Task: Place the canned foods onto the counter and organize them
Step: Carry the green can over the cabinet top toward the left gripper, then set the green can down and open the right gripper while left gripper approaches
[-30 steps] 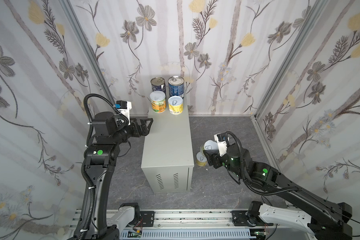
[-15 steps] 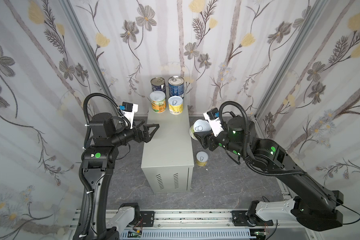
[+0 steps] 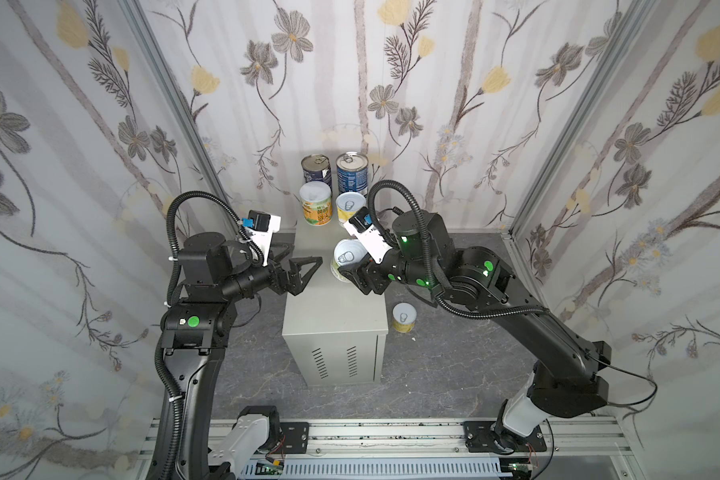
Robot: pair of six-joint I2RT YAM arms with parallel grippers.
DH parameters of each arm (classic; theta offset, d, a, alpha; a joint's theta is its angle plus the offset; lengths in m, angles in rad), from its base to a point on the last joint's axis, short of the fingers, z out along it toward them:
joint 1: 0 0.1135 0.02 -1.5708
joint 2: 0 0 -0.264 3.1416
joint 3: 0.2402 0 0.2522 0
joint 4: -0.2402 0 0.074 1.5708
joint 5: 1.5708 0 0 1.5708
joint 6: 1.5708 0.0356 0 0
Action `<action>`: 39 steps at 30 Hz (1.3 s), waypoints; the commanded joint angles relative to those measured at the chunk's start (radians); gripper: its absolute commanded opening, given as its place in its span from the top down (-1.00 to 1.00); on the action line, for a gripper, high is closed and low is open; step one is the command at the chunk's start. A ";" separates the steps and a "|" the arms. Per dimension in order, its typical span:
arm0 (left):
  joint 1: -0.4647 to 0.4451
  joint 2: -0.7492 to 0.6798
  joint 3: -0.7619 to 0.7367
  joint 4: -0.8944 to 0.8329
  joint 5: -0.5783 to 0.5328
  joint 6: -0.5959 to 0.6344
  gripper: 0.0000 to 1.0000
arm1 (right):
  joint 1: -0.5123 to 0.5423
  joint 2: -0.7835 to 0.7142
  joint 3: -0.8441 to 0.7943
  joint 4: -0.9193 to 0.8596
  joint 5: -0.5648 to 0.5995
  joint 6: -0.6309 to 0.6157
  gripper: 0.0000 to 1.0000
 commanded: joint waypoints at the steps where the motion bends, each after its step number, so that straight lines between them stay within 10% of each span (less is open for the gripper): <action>1: -0.014 -0.027 -0.018 0.020 -0.151 -0.004 -1.00 | 0.004 0.050 0.073 0.017 -0.010 -0.016 -0.36; 26: -0.077 -0.110 -0.094 0.080 -0.175 -0.001 -1.00 | -0.010 0.151 0.110 0.085 0.016 0.004 -0.66; 39: -0.121 -0.085 -0.125 0.101 -0.074 -0.007 -1.00 | -0.055 -0.062 -0.022 0.180 0.092 0.031 -0.99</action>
